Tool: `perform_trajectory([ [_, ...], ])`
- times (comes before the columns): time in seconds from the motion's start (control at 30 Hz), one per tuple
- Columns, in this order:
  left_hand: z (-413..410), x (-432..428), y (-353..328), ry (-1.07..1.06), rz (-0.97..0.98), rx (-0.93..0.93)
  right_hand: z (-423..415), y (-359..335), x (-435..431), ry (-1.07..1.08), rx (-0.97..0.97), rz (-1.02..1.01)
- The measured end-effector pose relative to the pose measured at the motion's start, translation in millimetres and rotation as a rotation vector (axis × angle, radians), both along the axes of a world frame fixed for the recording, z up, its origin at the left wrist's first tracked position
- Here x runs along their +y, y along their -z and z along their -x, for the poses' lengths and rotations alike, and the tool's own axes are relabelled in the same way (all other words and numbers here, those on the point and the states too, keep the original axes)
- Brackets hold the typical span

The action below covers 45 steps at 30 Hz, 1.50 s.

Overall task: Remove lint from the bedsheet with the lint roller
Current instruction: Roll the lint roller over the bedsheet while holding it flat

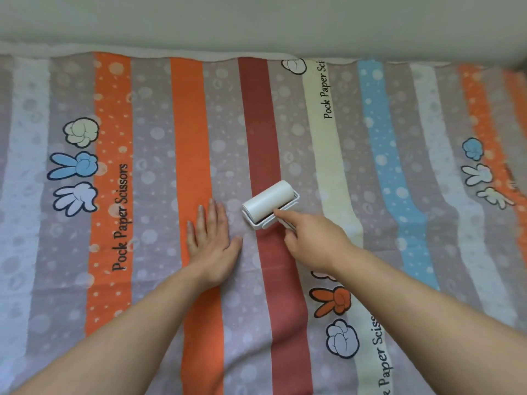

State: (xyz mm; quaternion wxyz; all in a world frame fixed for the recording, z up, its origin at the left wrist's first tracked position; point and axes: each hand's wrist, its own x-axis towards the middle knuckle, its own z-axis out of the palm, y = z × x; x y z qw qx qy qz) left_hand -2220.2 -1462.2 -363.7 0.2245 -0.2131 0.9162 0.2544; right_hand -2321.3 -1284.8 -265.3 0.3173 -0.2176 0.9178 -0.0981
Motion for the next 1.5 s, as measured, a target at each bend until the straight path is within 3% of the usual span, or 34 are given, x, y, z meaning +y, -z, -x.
perform_trajectory([
  [0.17,-1.5,6.8,-2.5,-0.063,0.012,0.034,-30.7,1.4,43.0,-0.053,0.025,-0.01],
  [0.47,1.4,41.9,-16.4,-0.126,0.266,0.012,-68.5,-6.5,129.8,-0.092,0.003,-0.003],
  [0.6,5.3,94.3,-30.0,-0.106,0.238,-0.076,-81.5,-11.2,171.4,-0.122,-0.051,-0.004],
  [0.8,-5.1,138.6,-22.3,-0.091,0.195,-0.044,-85.7,-15.7,211.6,-0.17,-0.1,-0.005],
  [0.9,-4.7,142.3,-20.1,-0.093,0.228,-0.04,-70.1,-22.6,229.4,-0.165,-0.231,0.027],
  [1.03,-0.1,146.2,-23.9,-0.084,0.279,-0.09,-35.3,-37.7,256.7,-0.001,-0.57,0.105],
  [1.1,6.8,147.8,-27.6,-0.076,0.3,-0.1,-20.2,-49.0,264.8,0.055,-0.635,0.182],
  [1.17,13.5,146.3,-31.4,-0.081,0.301,-0.062,-5.9,-59.5,259.4,0.101,-0.61,0.296],
  [1.23,18.3,142.4,-32.7,-0.098,0.286,0.005,7.8,-61.7,237.1,0.094,-0.463,0.361],
  [1.33,25.9,132.1,-30.0,-0.111,0.281,0.099,25.7,-47.5,183.5,0.017,-0.17,0.338],
  [1.5,44.7,110.6,-13.9,-0.053,0.275,0.17,53.3,-1.1,92.0,-0.031,0.042,0.226],
])
